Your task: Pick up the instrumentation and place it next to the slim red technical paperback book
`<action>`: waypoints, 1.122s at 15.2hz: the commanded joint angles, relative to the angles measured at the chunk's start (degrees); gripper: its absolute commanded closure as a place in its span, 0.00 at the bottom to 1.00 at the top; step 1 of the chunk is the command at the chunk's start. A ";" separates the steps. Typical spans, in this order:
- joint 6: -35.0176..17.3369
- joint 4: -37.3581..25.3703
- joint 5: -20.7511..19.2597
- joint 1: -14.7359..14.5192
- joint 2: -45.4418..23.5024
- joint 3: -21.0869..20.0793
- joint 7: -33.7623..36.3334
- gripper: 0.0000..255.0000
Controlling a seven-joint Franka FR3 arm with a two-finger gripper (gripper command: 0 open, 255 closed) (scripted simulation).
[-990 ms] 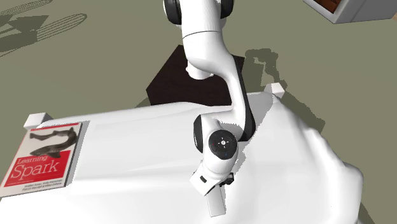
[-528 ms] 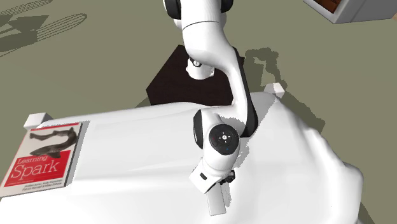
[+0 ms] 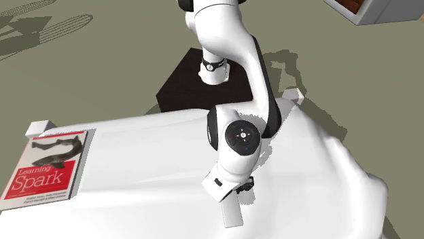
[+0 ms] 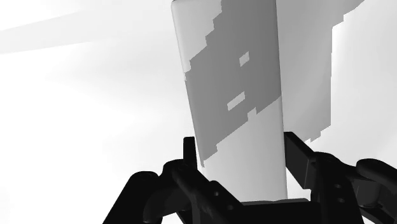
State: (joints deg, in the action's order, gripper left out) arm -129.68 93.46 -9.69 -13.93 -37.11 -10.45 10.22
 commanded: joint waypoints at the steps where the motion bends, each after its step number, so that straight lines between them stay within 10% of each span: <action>1: 1.07 -0.33 0.21 0.16 0.77 -0.12 -0.26 1.00; 17: -4.93 15.73 3.06 14.32 11.55 2.09 -16.72 1.00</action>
State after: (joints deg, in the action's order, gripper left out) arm -134.21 108.62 -6.79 -0.50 -25.82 -8.57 -5.26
